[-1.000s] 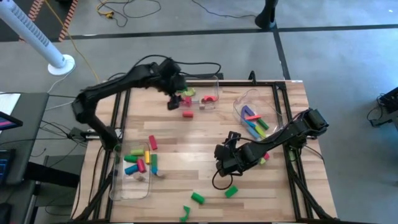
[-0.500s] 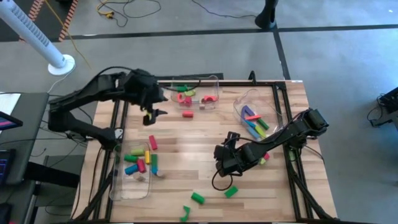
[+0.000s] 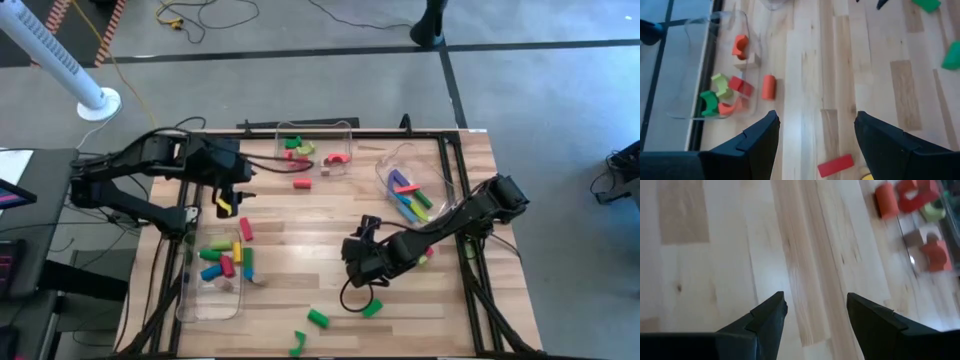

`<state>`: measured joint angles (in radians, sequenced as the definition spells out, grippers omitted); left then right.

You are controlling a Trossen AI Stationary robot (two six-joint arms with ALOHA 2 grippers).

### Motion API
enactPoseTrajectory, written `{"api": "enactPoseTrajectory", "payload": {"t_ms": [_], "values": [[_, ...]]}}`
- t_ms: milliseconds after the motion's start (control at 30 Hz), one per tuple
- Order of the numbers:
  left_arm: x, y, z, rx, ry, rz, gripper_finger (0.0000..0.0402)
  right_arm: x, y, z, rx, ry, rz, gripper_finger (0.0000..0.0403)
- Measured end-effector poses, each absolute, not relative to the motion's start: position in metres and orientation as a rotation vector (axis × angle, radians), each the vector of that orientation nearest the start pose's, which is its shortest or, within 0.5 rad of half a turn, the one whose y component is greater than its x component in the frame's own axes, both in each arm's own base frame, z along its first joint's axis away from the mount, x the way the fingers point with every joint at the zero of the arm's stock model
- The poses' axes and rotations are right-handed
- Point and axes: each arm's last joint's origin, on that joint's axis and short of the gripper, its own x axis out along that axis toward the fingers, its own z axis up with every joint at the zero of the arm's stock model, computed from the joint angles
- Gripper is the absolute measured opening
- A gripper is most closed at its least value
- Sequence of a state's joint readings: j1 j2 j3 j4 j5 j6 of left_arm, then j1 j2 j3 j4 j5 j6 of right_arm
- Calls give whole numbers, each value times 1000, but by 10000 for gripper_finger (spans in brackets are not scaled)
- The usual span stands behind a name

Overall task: Sort blocks by size
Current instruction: Put the red rectangular block into the right transparent bin

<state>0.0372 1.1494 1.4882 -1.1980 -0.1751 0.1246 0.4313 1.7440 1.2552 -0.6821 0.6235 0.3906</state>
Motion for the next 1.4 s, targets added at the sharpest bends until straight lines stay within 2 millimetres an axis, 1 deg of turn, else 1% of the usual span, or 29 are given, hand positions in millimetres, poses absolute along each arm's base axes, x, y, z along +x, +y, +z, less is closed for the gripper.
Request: {"api": "enactPoseTrajectory", "payload": {"t_ms": [133, 267, 467, 633, 733, 933, 1200, 1300, 1400], "values": [[178, 7, 388, 169, 876, 143, 248, 327, 132, 220, -261, 902, -314, 244], [167, 2, 372, 140, 815, 140, 248, 332, 129, 222, -289, 885, -269, 244], [150, -9, 353, 97, 668, 96, 248, 340, 116, 223, -295, 879, -262, 244], [142, -17, 336, 90, 538, 39, 248, 346, 108, 225, -292, 870, -209, 244], [142, -21, 324, 90, 499, 12, 248, 350, 107, 226, -290, 853, -159, 244], [148, -28, 306, 106, 432, -30, 248, 354, 102, 228, -304, 826, -154, 244], [155, -37, 290, 139, 358, -82, 248, 358, 93, 228, -273, 832, -139, 244], [156, -40, 285, 153, 340, -99, 248, 360, 92, 230, -277, 809, -125, 244], [158, -42, 279, 164, 318, -112, 248, 368, 90, 231, -250, 756, -67, 244]]}}
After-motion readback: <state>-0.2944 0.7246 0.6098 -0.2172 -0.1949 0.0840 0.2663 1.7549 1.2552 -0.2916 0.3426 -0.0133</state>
